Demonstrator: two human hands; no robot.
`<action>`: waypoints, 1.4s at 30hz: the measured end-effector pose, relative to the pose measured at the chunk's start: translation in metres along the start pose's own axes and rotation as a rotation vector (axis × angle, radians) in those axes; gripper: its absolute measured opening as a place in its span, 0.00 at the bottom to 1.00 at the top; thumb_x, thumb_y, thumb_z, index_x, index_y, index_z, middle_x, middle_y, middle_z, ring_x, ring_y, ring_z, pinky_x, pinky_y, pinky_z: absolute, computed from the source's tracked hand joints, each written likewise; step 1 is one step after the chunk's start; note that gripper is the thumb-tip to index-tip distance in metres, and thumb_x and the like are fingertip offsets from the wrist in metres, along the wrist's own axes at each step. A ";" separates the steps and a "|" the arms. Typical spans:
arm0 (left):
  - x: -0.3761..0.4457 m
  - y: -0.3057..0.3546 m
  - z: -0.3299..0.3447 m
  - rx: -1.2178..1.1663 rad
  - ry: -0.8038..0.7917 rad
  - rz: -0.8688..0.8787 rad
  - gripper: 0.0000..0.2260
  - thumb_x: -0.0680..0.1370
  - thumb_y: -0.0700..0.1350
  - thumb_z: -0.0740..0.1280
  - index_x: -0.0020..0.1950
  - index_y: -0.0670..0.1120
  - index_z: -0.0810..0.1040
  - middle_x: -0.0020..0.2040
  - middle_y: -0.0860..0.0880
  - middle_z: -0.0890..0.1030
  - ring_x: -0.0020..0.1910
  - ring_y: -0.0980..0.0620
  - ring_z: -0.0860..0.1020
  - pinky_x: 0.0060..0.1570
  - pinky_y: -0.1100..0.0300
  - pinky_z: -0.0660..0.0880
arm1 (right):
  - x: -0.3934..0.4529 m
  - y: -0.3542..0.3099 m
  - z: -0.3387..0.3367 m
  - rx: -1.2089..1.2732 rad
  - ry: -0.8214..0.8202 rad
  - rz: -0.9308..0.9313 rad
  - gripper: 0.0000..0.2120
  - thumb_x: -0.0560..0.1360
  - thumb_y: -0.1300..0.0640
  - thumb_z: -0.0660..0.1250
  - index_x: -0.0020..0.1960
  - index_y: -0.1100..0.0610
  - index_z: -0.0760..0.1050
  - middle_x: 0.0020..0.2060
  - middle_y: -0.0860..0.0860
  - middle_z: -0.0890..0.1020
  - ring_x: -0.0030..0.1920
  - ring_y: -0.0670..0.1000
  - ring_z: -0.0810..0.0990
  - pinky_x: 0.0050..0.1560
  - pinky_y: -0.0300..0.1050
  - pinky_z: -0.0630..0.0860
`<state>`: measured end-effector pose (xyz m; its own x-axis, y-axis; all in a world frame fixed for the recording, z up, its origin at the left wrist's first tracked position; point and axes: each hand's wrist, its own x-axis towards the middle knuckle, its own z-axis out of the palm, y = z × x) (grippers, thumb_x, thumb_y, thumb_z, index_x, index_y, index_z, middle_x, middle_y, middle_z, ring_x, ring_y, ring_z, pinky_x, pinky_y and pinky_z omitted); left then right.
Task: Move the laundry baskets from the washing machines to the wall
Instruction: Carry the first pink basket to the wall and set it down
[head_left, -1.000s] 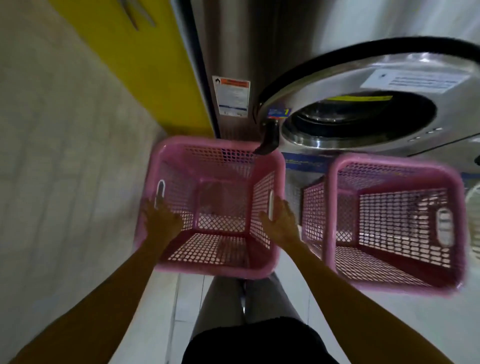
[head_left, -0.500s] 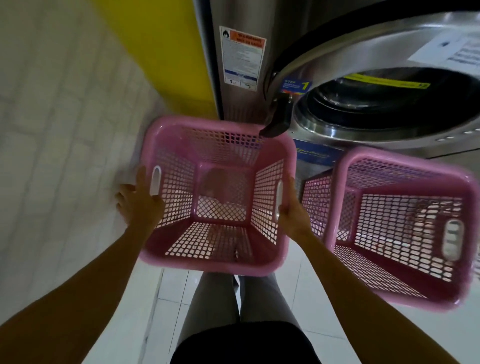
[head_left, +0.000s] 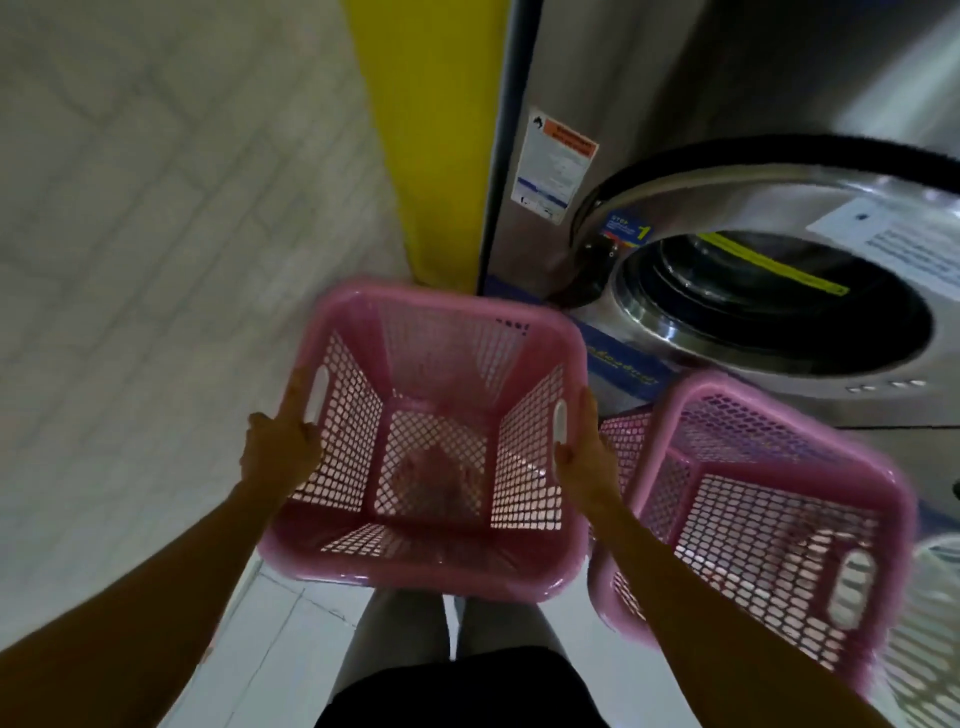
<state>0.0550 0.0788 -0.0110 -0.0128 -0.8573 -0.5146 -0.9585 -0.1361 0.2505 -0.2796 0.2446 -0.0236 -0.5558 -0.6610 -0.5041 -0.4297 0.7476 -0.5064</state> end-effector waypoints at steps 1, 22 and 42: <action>-0.010 -0.008 0.000 -0.007 0.039 0.036 0.35 0.78 0.47 0.60 0.77 0.66 0.43 0.52 0.28 0.73 0.39 0.36 0.76 0.44 0.41 0.77 | -0.001 0.000 -0.001 -0.033 -0.012 0.008 0.43 0.79 0.58 0.62 0.79 0.35 0.36 0.47 0.59 0.82 0.34 0.54 0.82 0.32 0.45 0.79; -0.295 -0.144 0.101 -0.434 0.234 -0.500 0.45 0.74 0.41 0.63 0.74 0.69 0.35 0.35 0.39 0.81 0.32 0.37 0.79 0.38 0.39 0.79 | -0.075 -0.064 0.062 -0.537 -0.254 -0.553 0.39 0.81 0.49 0.59 0.78 0.35 0.34 0.48 0.60 0.79 0.39 0.60 0.82 0.39 0.59 0.82; -0.760 -0.272 0.234 -0.704 0.707 -1.337 0.44 0.73 0.43 0.66 0.75 0.69 0.39 0.44 0.37 0.82 0.38 0.38 0.80 0.40 0.45 0.79 | -0.490 -0.045 0.212 -0.862 -0.733 -1.442 0.38 0.82 0.55 0.59 0.82 0.47 0.38 0.42 0.54 0.78 0.31 0.45 0.72 0.26 0.39 0.66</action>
<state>0.2586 0.8830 0.1201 0.9658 0.0262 -0.2578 0.1227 -0.9225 0.3660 0.1628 0.5211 0.0973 0.8202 -0.4592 -0.3413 -0.5708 -0.6980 -0.4324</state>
